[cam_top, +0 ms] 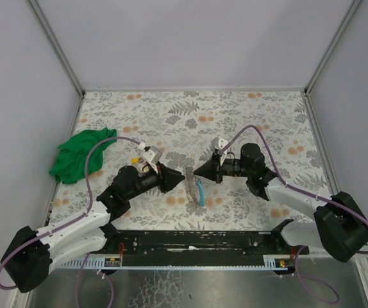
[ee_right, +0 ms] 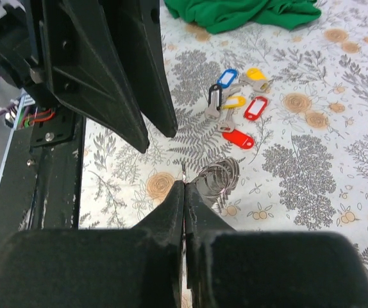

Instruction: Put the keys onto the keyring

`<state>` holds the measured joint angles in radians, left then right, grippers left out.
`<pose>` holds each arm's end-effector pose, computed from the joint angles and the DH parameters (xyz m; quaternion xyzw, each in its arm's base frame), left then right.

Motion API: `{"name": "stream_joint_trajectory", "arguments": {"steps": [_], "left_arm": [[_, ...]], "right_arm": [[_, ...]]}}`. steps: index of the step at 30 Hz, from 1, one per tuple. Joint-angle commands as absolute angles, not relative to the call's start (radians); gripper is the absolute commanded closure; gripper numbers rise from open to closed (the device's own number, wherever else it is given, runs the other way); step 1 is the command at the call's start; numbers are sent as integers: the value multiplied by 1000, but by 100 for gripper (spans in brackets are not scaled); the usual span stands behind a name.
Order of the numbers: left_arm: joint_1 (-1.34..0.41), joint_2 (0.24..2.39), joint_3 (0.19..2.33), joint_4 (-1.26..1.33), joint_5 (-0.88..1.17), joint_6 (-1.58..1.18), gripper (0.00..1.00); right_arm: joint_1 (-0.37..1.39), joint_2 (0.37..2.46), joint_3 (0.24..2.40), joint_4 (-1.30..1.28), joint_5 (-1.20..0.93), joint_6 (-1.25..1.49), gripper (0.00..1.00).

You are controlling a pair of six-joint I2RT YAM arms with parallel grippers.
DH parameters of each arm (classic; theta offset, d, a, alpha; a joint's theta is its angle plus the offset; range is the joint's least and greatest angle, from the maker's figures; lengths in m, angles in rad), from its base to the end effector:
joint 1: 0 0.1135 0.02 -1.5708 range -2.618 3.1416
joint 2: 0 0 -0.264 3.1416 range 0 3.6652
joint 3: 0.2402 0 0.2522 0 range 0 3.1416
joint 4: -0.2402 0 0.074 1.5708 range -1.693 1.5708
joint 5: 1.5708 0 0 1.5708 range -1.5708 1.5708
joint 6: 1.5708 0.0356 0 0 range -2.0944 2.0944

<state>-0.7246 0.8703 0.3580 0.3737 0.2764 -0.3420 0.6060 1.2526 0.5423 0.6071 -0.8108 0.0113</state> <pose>0.1433 -0.1398 0.2326 0.2309 0.7164 -0.4200 0.5071 0.1992 0.1694 0.2399 -0.4525 0.5751 0.4660 0.4974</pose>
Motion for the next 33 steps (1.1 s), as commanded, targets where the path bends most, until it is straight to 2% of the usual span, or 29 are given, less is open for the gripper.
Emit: {"name": "stream_joint_trajectory", "arguments": {"steps": [1, 7, 21, 28, 33], "left_arm": [[-719, 887, 294, 760, 259, -465, 73], [-721, 980, 257, 942, 265, -546, 73], [-720, 1136, 272, 1071, 298, -612, 78], [-720, 1176, 279, 1122, 325, -617, 84], [-719, 1170, 287, 1091, 324, -569, 94]], "right_arm": [[607, 1225, 507, 879, -759, 126, 100], [608, 1241, 479, 968, -757, 168, 100], [607, 1239, 471, 1011, -776, 195, 100], [608, 1244, 466, 1027, -801, 211, 100], [607, 1246, 457, 1007, -826, 200, 100]]}}
